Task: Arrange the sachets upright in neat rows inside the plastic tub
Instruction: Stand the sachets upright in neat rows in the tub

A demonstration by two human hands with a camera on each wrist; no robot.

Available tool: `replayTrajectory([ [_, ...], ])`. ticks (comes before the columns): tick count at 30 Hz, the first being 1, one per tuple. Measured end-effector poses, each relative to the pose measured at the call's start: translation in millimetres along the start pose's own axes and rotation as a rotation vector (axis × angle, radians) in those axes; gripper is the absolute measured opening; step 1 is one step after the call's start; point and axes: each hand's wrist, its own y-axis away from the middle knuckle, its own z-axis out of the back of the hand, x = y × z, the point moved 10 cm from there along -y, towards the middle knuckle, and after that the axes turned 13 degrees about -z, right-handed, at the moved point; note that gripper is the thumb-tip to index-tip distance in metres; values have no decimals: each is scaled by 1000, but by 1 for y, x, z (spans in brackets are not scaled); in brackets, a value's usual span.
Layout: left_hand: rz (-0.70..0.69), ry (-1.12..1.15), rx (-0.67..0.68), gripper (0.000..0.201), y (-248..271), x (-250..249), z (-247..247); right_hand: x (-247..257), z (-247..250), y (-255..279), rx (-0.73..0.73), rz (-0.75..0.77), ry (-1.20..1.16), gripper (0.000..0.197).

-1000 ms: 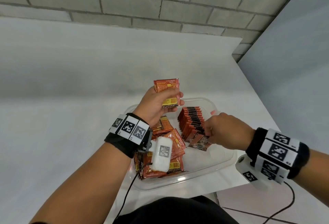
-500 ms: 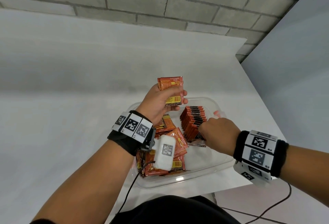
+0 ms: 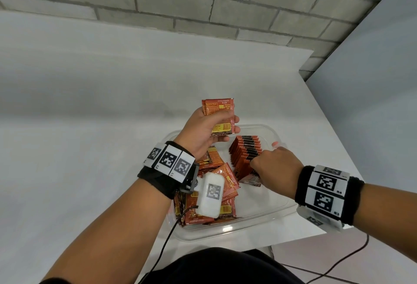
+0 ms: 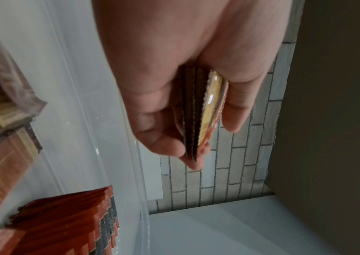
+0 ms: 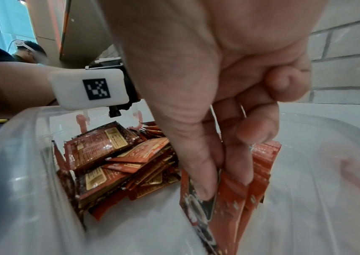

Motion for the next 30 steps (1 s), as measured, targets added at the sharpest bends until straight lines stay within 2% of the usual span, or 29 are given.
replayTrajectory([
  [15, 15, 20, -19, 10, -1, 4, 1, -15, 12, 2, -43, -69, -59, 8],
  [20, 47, 39, 7, 11, -1, 8, -1, -59, 42, -4, -165, -172, -421, 22],
  [23, 48, -23, 72, 14, 0, 10, -8, -74, 67, -5, -289, -101, -818, 31],
  [25, 47, -67, 120, 17, 2, 10, -13, -74, 76, -6, -308, -63, -1013, 38],
  [28, 52, -104, 170, 20, 4, 11, -18, -65, 75, -11, -268, -62, -1102, 43],
  [30, 55, -108, 180, 20, 5, 12, -19, -61, 73, -15, -259, -59, -1150, 39],
])
